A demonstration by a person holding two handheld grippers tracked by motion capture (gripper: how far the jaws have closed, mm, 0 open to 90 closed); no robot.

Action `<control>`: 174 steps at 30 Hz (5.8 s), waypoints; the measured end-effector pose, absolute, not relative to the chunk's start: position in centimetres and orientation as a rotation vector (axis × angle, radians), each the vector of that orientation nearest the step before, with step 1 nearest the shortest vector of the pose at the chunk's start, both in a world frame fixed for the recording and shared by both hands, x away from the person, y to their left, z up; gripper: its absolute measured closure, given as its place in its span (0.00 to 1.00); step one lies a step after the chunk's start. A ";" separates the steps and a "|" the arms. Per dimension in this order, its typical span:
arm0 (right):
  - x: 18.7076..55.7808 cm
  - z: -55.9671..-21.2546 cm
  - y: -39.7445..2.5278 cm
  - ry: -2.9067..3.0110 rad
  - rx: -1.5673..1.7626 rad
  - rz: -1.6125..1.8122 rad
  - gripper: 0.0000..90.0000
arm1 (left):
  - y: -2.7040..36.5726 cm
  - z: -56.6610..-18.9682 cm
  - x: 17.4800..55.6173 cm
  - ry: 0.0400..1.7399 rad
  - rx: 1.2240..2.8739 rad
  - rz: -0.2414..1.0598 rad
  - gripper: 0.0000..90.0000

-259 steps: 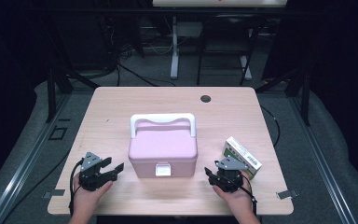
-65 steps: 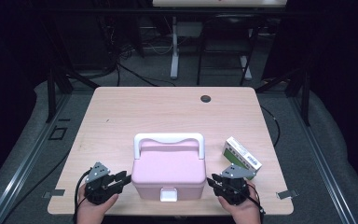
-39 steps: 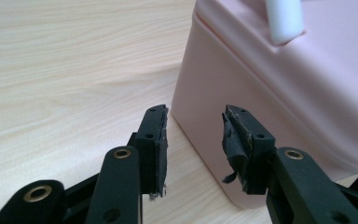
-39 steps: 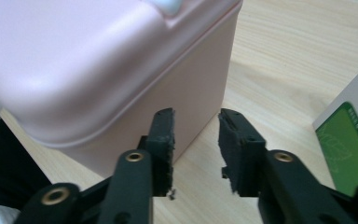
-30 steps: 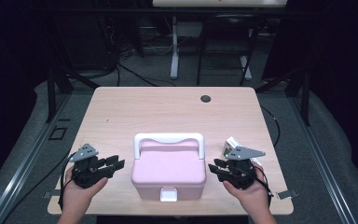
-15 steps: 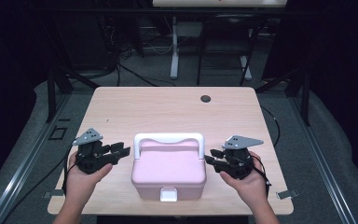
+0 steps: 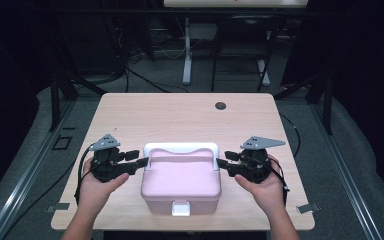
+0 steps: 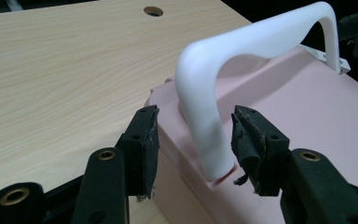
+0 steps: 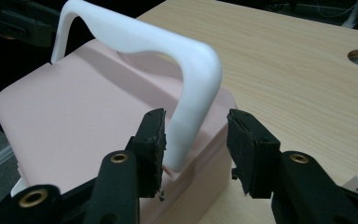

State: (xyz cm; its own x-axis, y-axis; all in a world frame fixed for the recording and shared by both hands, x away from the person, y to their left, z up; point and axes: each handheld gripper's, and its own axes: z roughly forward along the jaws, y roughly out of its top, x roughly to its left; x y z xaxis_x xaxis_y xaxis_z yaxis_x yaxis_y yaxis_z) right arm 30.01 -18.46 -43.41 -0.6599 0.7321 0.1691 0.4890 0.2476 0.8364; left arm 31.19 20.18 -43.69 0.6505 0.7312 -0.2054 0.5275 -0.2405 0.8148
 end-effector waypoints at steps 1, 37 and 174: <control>30.0 -43.6 -18.4 2.270 1.135 1.376 0.62 | 20.1 -43.9 31.2 0.990 1.906 0.265 0.56; 29.0 -44.9 -17.7 2.319 1.036 1.394 0.82 | 19.1 -45.0 29.4 0.918 1.921 0.308 0.82; 24.8 -47.5 -16.9 2.340 1.031 1.407 1.00 | 18.8 -42.6 26.8 0.806 1.942 0.263 1.00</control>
